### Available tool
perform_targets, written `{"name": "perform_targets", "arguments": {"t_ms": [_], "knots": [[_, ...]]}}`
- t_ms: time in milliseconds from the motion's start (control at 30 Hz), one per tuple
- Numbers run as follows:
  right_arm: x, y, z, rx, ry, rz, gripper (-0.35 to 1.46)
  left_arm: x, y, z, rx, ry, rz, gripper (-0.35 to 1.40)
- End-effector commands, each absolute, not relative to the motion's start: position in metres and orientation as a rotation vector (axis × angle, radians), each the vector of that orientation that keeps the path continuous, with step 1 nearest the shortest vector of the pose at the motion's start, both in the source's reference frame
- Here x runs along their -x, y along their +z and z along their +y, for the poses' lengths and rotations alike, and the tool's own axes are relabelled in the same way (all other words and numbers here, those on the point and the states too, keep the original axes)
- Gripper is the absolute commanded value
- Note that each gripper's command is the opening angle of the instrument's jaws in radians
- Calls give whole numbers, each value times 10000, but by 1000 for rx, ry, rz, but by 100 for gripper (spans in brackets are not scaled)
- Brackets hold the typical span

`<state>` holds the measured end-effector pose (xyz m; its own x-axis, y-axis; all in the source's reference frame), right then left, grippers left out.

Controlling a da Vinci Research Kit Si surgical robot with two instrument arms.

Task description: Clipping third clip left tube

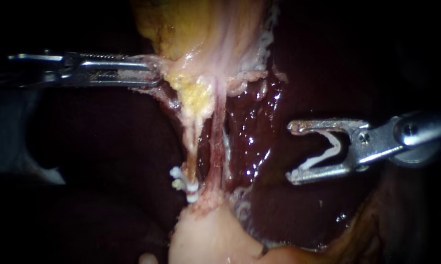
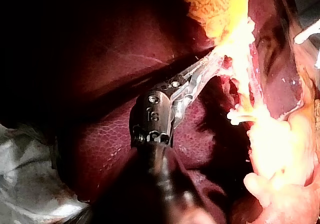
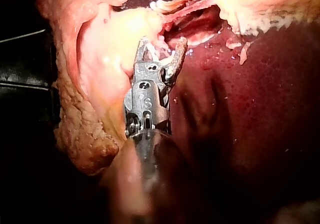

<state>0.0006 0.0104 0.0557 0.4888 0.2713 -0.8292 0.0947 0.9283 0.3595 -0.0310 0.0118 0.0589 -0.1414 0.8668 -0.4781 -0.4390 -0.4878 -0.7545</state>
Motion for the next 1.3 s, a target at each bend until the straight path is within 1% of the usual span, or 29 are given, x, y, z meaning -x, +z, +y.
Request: {"name": "perform_targets", "arguments": {"t_ms": [33,133,300,467,633,833,1033,1300], "knots": [[-6,557,104,-383,110,1062,49,307,586,120,1169,1780,-560,-35],[-6,558,105,-383,110,1062,49,295,573,130,1167,1777,-576,-35],[-5,558,105,-384,109,1062,49,260,538,153,1168,1741,-549,-35],[-4,557,105,-384,109,1062,50,234,519,163,1170,1717,-530,-35],[-10,557,104,-399,95,1072,50,235,521,160,1168,1715,-523,-35],[-41,554,100,-494,184,1089,50,241,524,157,1167,1715,-516,-35],[-87,550,96,-587,296,1151,50,244,524,156,1168,1715,-520,-35],[-141,558,106,-630,356,1192,50,248,525,155,1170,1715,-523,-35]]}}
